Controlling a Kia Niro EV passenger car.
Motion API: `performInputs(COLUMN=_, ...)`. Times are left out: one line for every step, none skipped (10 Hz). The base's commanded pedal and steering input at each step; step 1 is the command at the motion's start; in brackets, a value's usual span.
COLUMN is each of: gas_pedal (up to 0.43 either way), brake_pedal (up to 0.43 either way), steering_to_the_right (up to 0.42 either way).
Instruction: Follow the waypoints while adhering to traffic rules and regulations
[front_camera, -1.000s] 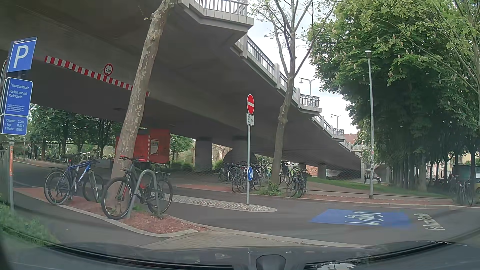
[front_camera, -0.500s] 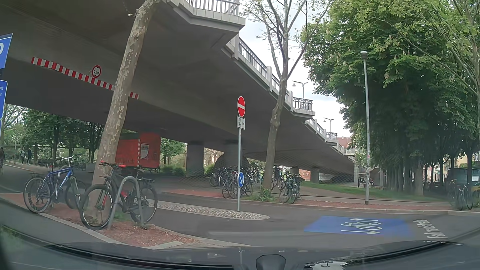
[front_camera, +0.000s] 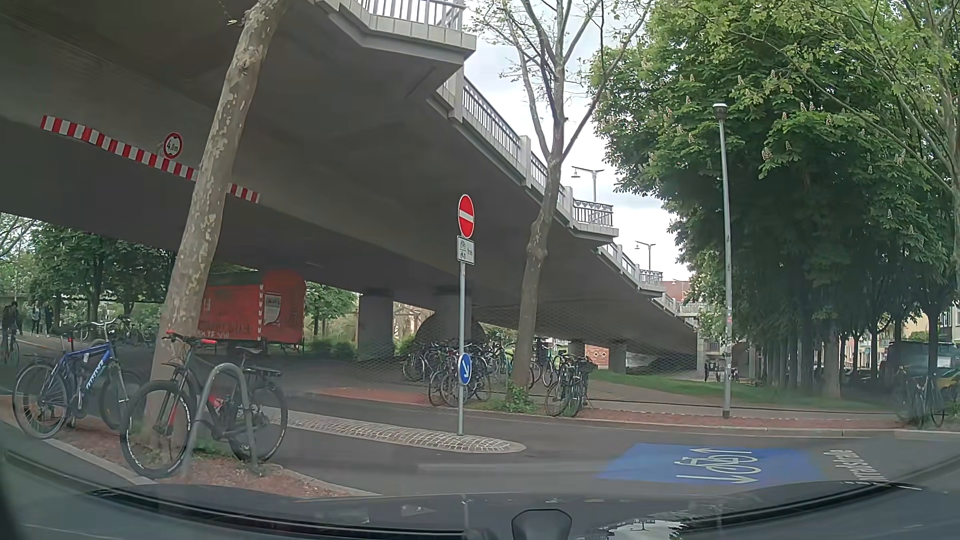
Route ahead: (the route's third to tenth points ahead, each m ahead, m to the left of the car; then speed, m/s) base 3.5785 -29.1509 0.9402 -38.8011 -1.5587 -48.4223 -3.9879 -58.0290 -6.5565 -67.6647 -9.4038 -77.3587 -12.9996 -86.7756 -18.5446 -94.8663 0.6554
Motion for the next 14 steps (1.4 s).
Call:
performInputs(gas_pedal=0.000, brake_pedal=0.000, steering_to_the_right=0.256)
performInputs(gas_pedal=0.000, brake_pedal=0.000, steering_to_the_right=0.258)
performInputs(gas_pedal=0.000, brake_pedal=0.000, steering_to_the_right=0.262)
performInputs(gas_pedal=0.000, brake_pedal=0.000, steering_to_the_right=0.271)
performInputs(gas_pedal=0.000, brake_pedal=0.000, steering_to_the_right=0.279)
performInputs(gas_pedal=0.000, brake_pedal=0.000, steering_to_the_right=0.283)
performInputs(gas_pedal=0.000, brake_pedal=0.000, steering_to_the_right=0.284)
performInputs(gas_pedal=0.000, brake_pedal=0.000, steering_to_the_right=0.285)
performInputs(gas_pedal=0.000, brake_pedal=0.000, steering_to_the_right=0.291)
performInputs(gas_pedal=0.000, brake_pedal=0.000, steering_to_the_right=0.297)
performInputs(gas_pedal=0.000, brake_pedal=0.000, steering_to_the_right=0.306)
performInputs(gas_pedal=0.000, brake_pedal=0.000, steering_to_the_right=0.313)
performInputs(gas_pedal=0.000, brake_pedal=0.000, steering_to_the_right=0.322)
performInputs(gas_pedal=0.000, brake_pedal=0.000, steering_to_the_right=0.340)
